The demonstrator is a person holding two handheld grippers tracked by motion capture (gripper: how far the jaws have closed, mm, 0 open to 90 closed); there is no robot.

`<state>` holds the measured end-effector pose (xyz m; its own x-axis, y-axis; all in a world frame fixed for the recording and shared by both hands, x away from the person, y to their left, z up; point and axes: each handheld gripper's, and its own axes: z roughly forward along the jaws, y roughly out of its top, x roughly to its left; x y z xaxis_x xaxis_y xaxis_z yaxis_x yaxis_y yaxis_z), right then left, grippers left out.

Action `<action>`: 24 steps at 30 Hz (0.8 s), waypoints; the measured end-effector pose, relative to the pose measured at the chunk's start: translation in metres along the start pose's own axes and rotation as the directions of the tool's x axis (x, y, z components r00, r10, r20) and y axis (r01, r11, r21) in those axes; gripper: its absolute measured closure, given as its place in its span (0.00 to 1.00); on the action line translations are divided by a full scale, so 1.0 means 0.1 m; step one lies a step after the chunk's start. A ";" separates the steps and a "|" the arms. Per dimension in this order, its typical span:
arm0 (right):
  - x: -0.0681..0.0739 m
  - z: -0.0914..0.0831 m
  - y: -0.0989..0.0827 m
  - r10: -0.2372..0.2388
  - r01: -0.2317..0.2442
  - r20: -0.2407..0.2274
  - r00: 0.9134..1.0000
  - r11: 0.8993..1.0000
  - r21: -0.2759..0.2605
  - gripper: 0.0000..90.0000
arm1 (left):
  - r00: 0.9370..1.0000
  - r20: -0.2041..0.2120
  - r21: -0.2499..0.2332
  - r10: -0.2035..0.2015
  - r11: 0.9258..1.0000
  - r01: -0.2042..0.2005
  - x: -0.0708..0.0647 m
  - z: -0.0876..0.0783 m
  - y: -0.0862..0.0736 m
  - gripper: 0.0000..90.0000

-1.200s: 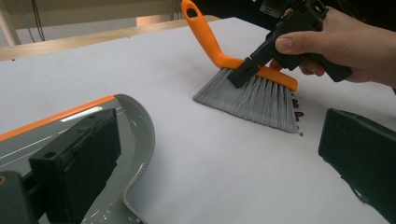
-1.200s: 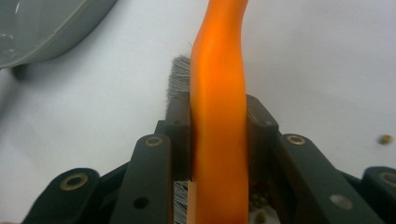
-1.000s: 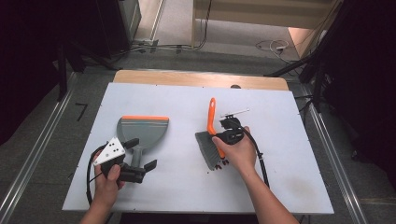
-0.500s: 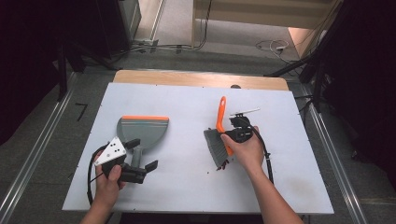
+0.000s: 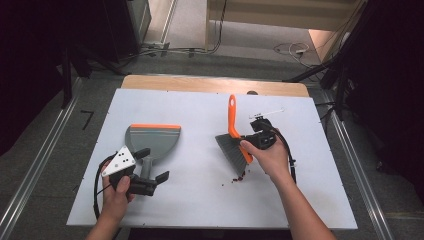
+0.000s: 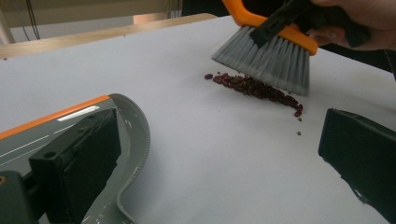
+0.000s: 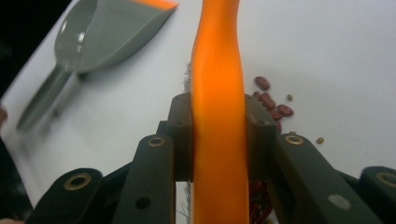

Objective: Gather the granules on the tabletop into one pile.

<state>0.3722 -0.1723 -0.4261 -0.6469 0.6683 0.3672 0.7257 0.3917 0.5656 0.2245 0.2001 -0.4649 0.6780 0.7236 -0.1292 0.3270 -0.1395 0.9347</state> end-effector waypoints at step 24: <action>0.51 0.01 -0.73 -0.547 0.577 -0.189 0.816 0.794 0.194 0.76 | 1.000 0.004 -0.001 -0.009 1.000 0.009 -0.02 0.03 0.01 0.00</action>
<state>0.2863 -0.1668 -0.4497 -0.9687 0.2113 0.1300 0.2481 0.8189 0.5175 0.2253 0.1971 -0.4649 0.6777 0.7221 -0.1390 0.3326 -0.1324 0.9337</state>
